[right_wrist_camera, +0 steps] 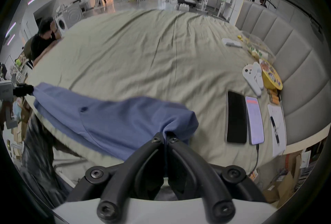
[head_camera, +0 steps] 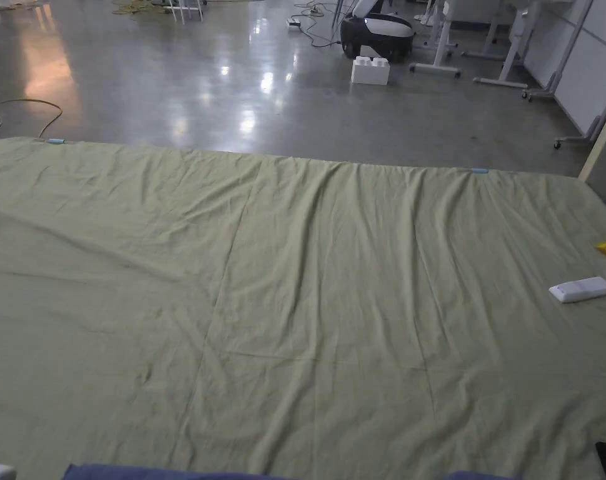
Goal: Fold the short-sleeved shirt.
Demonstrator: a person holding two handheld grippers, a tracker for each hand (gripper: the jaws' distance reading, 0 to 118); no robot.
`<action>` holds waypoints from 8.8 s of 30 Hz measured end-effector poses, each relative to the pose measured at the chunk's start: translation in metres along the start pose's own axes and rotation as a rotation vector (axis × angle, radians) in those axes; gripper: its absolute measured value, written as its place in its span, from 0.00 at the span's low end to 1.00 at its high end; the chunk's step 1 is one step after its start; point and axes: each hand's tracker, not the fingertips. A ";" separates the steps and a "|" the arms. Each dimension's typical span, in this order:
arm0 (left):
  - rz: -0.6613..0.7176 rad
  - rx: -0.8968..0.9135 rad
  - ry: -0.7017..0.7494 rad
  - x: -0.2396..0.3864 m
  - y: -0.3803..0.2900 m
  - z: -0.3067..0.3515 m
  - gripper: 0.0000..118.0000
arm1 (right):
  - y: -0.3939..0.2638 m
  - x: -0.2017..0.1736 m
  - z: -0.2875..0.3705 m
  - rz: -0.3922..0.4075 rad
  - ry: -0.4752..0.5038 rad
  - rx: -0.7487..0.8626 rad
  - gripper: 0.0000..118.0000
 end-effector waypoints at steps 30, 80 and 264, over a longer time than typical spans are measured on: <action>-0.016 0.423 0.093 0.069 0.056 -0.004 0.61 | 0.064 -0.043 0.041 -0.153 -0.163 0.628 0.82; 0.432 -0.093 -0.442 -0.093 -0.030 -0.085 0.82 | 0.130 -0.133 0.018 -0.079 -0.159 0.847 0.01; 0.493 -0.096 -0.701 -0.023 0.002 -0.092 0.09 | 0.098 -0.097 0.003 -0.190 -0.050 0.636 0.01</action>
